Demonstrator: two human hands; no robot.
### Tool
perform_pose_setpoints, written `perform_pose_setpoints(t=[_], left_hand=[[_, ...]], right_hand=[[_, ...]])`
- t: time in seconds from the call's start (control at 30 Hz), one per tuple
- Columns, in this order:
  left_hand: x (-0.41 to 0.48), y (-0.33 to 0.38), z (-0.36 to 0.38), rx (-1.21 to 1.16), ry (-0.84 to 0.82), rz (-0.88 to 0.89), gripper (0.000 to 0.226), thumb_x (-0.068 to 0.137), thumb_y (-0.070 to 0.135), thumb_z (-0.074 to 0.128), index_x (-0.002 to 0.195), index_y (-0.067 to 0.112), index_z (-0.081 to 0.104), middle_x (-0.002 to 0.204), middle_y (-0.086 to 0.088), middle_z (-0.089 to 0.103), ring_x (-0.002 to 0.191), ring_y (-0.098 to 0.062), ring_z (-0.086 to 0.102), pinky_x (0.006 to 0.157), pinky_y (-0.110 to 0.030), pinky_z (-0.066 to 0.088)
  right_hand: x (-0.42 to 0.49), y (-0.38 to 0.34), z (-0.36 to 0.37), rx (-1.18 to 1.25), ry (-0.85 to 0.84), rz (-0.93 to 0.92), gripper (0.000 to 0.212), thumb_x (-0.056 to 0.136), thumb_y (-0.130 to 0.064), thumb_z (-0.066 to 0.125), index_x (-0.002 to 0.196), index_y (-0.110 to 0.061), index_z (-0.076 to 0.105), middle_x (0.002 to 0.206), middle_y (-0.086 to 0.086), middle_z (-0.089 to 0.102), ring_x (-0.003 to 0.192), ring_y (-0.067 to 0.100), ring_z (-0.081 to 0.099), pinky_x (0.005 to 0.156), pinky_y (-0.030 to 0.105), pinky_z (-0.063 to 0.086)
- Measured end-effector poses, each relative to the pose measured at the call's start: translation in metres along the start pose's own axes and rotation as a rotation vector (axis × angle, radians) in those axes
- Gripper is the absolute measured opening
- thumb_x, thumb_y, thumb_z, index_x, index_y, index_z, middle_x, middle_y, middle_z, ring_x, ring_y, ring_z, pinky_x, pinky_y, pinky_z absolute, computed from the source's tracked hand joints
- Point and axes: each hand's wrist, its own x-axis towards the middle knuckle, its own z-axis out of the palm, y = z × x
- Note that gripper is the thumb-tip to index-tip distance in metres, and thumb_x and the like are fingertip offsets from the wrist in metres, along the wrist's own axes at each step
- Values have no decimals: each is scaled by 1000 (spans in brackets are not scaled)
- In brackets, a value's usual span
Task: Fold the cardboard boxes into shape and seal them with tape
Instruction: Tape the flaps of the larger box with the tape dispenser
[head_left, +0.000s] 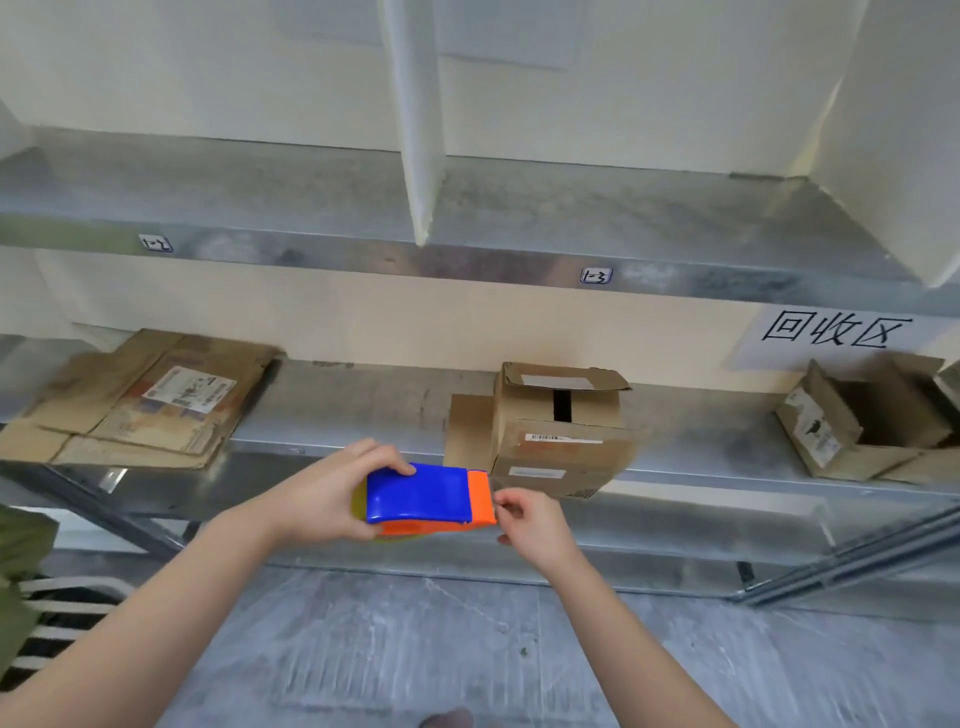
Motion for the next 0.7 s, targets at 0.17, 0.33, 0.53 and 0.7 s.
perform_pose_setpoints(t=[0.17, 0.33, 0.53, 0.7], left_hand=[[23, 7, 1, -19, -20, 77, 65, 65, 44, 74, 110, 68, 34, 109, 19, 46, 106, 0, 49, 92, -13, 38], [42, 14, -20, -45, 40, 139, 61, 62, 52, 69, 111, 68, 37, 108, 18, 47, 106, 0, 49, 92, -10, 36], [71, 14, -48, 37, 57, 194, 63, 61, 49, 71, 115, 63, 40, 111, 16, 48, 106, 2, 49, 96, -10, 35], [78, 16, -61, 36, 81, 247, 62, 61, 59, 69, 114, 69, 37, 110, 18, 48, 105, 1, 50, 92, -8, 35]], right_hand=[[-7, -5, -28, 65, 59, 83, 26, 91, -8, 57, 75, -25, 69, 77, -5, 68, 70, 17, 65, 73, 41, 60], [-4, -16, -52, 9, 184, 26, 27, 90, -16, 63, 72, -36, 66, 76, -13, 69, 76, 16, 68, 78, 41, 58], [-4, -27, -82, -235, 423, 86, 15, 93, -35, 58, 93, -30, 72, 87, -15, 62, 87, 14, 59, 68, 28, 43], [-6, -20, -95, -342, 525, 12, 18, 93, -36, 59, 90, -26, 73, 101, -15, 48, 105, 4, 31, 78, 28, 36]])
